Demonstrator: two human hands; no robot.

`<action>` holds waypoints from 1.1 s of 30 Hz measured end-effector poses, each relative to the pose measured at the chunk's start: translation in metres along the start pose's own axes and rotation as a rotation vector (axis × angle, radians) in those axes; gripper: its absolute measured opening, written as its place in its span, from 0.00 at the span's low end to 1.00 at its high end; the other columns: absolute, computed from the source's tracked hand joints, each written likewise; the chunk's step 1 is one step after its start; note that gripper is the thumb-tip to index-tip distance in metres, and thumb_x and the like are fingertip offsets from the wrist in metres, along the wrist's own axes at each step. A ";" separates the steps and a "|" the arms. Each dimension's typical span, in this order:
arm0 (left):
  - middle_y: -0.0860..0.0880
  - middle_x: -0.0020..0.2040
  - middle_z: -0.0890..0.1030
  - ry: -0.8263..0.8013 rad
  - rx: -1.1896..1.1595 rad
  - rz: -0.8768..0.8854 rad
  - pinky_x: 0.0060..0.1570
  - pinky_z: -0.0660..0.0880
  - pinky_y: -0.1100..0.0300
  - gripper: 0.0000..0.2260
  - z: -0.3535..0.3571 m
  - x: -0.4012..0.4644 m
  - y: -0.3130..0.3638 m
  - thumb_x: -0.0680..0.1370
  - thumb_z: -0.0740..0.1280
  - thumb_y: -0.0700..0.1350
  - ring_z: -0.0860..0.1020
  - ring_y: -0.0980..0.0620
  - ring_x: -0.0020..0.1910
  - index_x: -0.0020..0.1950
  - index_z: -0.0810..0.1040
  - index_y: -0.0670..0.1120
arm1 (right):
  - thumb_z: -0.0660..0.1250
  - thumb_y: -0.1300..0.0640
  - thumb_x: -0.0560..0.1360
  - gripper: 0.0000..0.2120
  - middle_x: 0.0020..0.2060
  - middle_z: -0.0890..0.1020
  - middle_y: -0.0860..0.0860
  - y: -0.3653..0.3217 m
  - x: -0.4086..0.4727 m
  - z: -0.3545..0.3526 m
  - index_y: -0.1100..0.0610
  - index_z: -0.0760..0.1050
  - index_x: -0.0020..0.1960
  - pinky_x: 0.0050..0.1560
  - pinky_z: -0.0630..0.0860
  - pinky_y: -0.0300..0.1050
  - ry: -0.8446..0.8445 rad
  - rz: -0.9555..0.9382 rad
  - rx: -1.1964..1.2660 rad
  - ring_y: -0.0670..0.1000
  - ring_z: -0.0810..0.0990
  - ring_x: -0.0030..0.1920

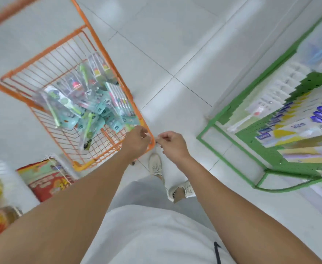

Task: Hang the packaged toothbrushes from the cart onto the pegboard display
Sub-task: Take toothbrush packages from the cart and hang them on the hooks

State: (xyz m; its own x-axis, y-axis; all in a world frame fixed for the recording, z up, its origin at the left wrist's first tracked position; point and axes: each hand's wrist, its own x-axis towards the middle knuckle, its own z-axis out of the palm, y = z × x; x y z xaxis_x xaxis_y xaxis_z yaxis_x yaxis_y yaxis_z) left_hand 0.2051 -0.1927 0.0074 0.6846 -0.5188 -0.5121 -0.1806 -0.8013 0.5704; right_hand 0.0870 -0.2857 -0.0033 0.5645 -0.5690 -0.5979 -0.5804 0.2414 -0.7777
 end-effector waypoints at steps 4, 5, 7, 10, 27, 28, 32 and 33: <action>0.50 0.46 0.78 0.041 0.048 -0.205 0.42 0.70 0.61 0.11 -0.046 -0.012 -0.083 0.80 0.66 0.44 0.78 0.53 0.43 0.62 0.76 0.45 | 0.67 0.54 0.79 0.15 0.59 0.82 0.49 -0.020 0.008 0.066 0.54 0.79 0.64 0.63 0.74 0.47 -0.214 -0.205 -0.463 0.52 0.79 0.61; 0.48 0.49 0.80 0.025 0.069 -0.219 0.44 0.69 0.61 0.13 -0.052 -0.013 -0.101 0.80 0.66 0.44 0.79 0.49 0.49 0.64 0.76 0.44 | 0.65 0.53 0.80 0.18 0.64 0.80 0.50 -0.025 0.012 0.078 0.53 0.76 0.68 0.67 0.72 0.51 -0.250 -0.249 -0.566 0.53 0.77 0.65; 0.44 0.57 0.81 0.012 0.087 -0.241 0.50 0.70 0.59 0.16 -0.060 -0.014 -0.132 0.80 0.65 0.45 0.78 0.43 0.58 0.67 0.74 0.44 | 0.63 0.54 0.81 0.21 0.71 0.75 0.52 -0.032 0.019 0.097 0.54 0.71 0.73 0.70 0.70 0.52 -0.324 -0.315 -0.732 0.54 0.72 0.71; 0.42 0.59 0.79 0.035 0.138 -0.210 0.55 0.73 0.53 0.14 -0.068 -0.014 -0.161 0.80 0.64 0.46 0.77 0.41 0.59 0.65 0.78 0.45 | 0.62 0.56 0.82 0.21 0.72 0.72 0.54 -0.035 0.028 0.118 0.56 0.69 0.75 0.69 0.70 0.53 -0.393 -0.358 -0.933 0.56 0.68 0.73; 0.45 0.53 0.85 -0.114 0.153 -0.183 0.52 0.79 0.53 0.13 -0.069 -0.028 -0.158 0.81 0.64 0.48 0.81 0.45 0.52 0.53 0.84 0.41 | 0.56 0.51 0.85 0.21 0.74 0.70 0.52 -0.001 0.013 0.109 0.53 0.65 0.77 0.77 0.58 0.56 -0.381 -0.361 -1.332 0.55 0.62 0.76; 0.45 0.53 0.84 -0.107 0.160 -0.185 0.51 0.78 0.53 0.13 -0.062 -0.035 -0.157 0.81 0.64 0.49 0.81 0.45 0.52 0.52 0.84 0.41 | 0.56 0.51 0.85 0.20 0.72 0.71 0.53 0.002 0.007 0.105 0.53 0.67 0.76 0.76 0.60 0.55 -0.370 -0.368 -1.329 0.56 0.65 0.74; 0.44 0.49 0.83 -0.055 0.201 -0.219 0.47 0.76 0.54 0.13 -0.030 -0.069 -0.158 0.81 0.65 0.50 0.80 0.45 0.49 0.50 0.83 0.41 | 0.61 0.58 0.81 0.11 0.53 0.81 0.53 0.026 -0.006 0.082 0.53 0.80 0.57 0.51 0.75 0.49 -0.255 -0.436 -1.323 0.58 0.79 0.58; 0.44 0.48 0.83 -0.042 0.212 -0.238 0.45 0.76 0.54 0.13 -0.021 -0.077 -0.159 0.81 0.66 0.50 0.80 0.45 0.49 0.49 0.83 0.41 | 0.62 0.61 0.80 0.10 0.49 0.81 0.52 0.036 -0.010 0.076 0.52 0.81 0.54 0.43 0.73 0.47 -0.238 -0.440 -1.302 0.57 0.79 0.54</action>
State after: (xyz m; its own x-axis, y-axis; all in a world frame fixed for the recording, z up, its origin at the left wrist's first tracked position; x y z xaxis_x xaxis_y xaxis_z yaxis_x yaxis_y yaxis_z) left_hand 0.1960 -0.0190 -0.0299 0.6964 -0.3179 -0.6434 -0.1656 -0.9435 0.2870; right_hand 0.1053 -0.2118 -0.0398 0.8498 -0.2285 -0.4750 -0.3793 -0.8909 -0.2498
